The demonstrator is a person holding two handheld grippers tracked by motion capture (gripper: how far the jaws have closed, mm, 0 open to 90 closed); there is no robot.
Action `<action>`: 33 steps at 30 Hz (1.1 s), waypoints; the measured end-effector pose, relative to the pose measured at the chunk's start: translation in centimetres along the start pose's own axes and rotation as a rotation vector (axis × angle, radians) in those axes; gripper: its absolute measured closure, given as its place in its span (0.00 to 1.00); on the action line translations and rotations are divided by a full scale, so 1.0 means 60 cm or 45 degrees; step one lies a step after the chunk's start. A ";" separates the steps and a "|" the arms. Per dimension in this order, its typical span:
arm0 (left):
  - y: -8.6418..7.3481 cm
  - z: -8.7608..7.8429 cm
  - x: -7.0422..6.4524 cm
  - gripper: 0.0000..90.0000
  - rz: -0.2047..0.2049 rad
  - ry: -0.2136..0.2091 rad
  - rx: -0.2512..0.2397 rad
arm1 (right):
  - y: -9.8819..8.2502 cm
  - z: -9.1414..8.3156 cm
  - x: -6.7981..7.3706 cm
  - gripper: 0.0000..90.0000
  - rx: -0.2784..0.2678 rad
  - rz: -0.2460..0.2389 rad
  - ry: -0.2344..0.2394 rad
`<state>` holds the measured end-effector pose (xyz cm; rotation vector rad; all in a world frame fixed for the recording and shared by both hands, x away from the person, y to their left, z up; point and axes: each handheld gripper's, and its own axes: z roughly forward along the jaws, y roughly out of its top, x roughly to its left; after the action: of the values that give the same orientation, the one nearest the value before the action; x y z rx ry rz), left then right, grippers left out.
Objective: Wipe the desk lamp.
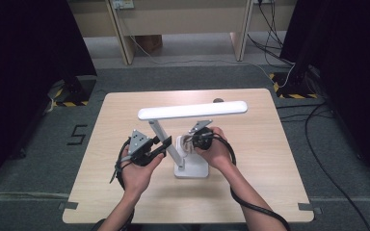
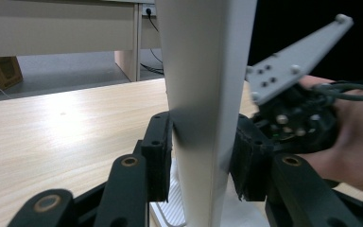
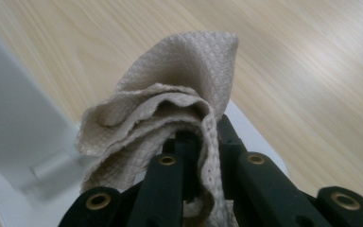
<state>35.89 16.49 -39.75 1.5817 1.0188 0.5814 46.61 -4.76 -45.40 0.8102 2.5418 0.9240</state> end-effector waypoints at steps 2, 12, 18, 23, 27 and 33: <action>0.000 -0.001 0.001 0.69 0.000 -0.004 0.001 | 0.016 0.017 0.011 0.94 -0.002 -0.039 0.033; -0.002 -0.002 0.003 0.71 0.005 -0.010 0.000 | 0.024 0.061 0.026 0.94 0.047 -0.096 0.072; -0.002 -0.002 0.002 0.71 0.004 -0.001 0.006 | 0.013 0.052 0.019 0.94 0.054 -0.082 0.028; -0.002 -0.001 0.001 0.72 -0.003 0.003 0.004 | -0.003 0.041 0.006 0.94 0.087 -0.076 -0.027; -0.002 -0.001 0.001 0.72 -0.004 0.004 0.004 | -0.014 0.032 -0.005 0.94 0.110 -0.064 -0.049; -0.002 -0.002 0.001 0.72 -0.005 0.007 0.005 | -0.033 0.019 -0.023 0.94 0.137 -0.041 -0.104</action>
<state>35.80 16.60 -39.85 1.5822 1.0275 0.5817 47.45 -6.30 -47.44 0.8182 2.5434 0.7343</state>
